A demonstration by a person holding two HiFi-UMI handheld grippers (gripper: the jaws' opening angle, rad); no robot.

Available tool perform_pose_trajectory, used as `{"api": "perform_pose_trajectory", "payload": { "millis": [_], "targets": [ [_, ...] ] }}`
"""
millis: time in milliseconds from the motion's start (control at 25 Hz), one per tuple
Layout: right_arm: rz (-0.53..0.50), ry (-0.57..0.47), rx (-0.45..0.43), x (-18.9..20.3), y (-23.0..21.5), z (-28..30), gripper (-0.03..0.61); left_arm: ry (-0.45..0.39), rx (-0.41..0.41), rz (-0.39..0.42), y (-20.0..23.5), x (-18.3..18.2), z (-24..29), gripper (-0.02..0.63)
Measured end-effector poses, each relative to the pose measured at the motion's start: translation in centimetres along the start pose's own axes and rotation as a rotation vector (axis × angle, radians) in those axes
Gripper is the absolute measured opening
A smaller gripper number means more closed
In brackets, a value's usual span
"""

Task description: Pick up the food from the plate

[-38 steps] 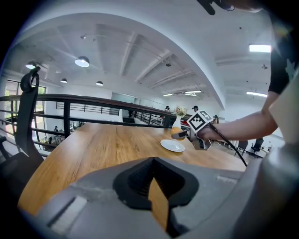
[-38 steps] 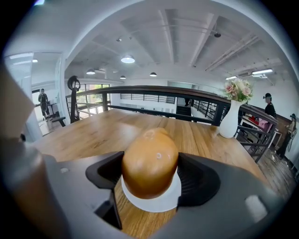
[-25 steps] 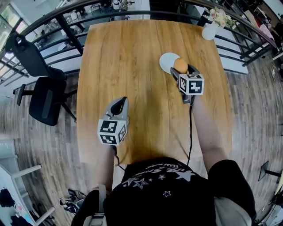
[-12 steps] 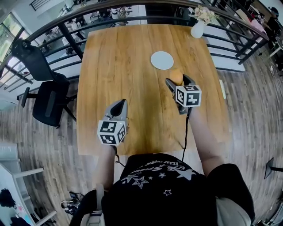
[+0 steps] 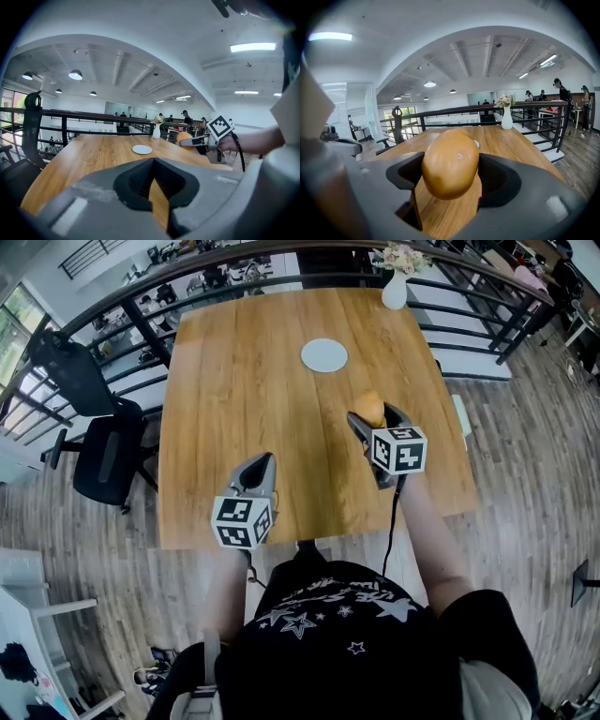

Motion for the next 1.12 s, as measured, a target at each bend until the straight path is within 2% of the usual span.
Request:
{"api": "perform_pose_trajectory", "payload": {
  "millis": [280, 800, 1120],
  "targets": [
    [0.025, -0.031, 0.013, 2.2, 0.8, -5.3, 0.362, -0.020, 0.018, 0.021, -4.1, 0.6, -3.3, 0.002],
    [0.022, -0.059, -0.025, 6.4, 4.8, -14.9, 0.362, -0.036, 0.026, 0.037, -10.7, 2.9, -11.5, 0.002],
    [0.010, -0.055, -0.029, 9.3, 7.6, -19.9, 0.362, -0.040, 0.002, 0.026, -12.9, 5.0, -17.4, 0.002]
  ]
}}
Point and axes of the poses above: the fingertips, and each gripper's own axes: z forward along the fingers, y to its left, x out of its underside, the point moved 7 cm from there along -z, backward along the fingers, and after that the axes turned 13 degrees about -x, right-handed, at the moved point
